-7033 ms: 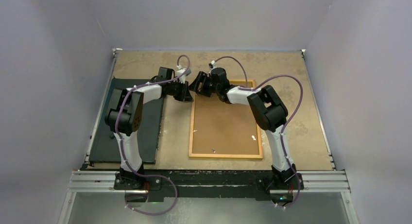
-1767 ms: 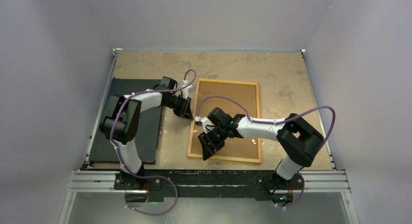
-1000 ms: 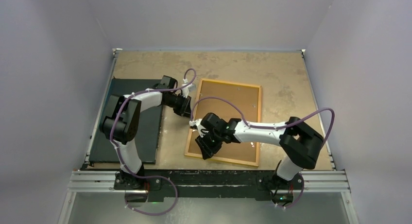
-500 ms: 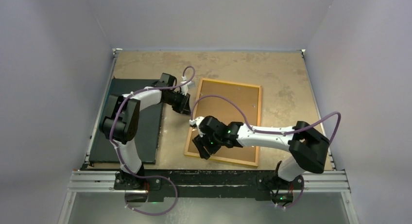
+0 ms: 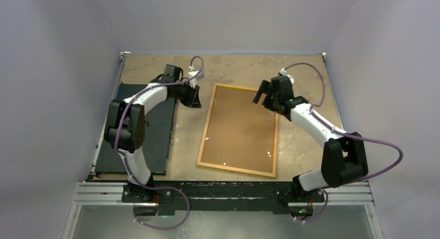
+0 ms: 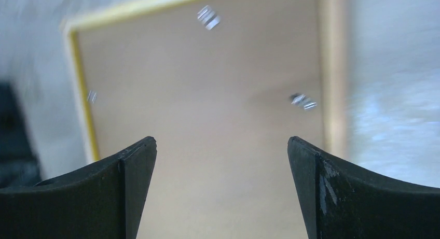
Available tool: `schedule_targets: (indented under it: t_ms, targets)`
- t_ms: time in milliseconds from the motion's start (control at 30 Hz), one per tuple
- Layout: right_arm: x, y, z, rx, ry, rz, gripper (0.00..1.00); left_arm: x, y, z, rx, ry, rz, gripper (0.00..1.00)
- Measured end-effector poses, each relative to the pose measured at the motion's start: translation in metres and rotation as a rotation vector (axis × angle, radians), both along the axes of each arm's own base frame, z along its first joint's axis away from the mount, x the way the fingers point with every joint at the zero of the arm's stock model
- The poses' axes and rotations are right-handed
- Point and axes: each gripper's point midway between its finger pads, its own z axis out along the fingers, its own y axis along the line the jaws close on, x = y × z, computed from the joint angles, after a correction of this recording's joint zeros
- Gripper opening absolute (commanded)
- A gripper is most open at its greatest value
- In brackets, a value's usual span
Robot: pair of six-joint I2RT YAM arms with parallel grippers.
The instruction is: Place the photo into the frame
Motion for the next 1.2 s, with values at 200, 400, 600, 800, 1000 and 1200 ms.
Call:
schedule_targets:
  t_ms: [200, 400, 600, 800, 1000, 1200]
  targets:
    - [0.031, -0.087, 0.002, -0.019, -0.031, -0.325, 0.99, -0.038, 0.020, -0.054, 0.146, 0.033, -0.084, 0.16]
    - [0.060, -0.105, -0.032, -0.011, 0.006, -0.393, 0.99, -0.073, 0.004, -0.068, 0.227, -0.009, -0.241, 0.15]
    - [0.090, -0.092, -0.075, 0.022, 0.096, -0.360, 0.99, -0.090, -0.018, -0.069, 0.233, -0.049, -0.333, 0.14]
    - [0.139, -0.073, -0.076, 0.100, 0.058, -0.286, 0.99, -0.093, -0.025, -0.068, 0.225, -0.060, -0.351, 0.16]
    - [0.209, -0.016, -0.067, 0.147, -0.034, -0.120, 0.99, -0.112, -0.058, -0.069, 0.182, -0.031, -0.440, 0.16]
    - [0.229, 0.049, -0.059, 0.199, -0.080, 0.043, 0.99, -0.161, -0.115, -0.070, 0.080, 0.083, -0.614, 0.19]
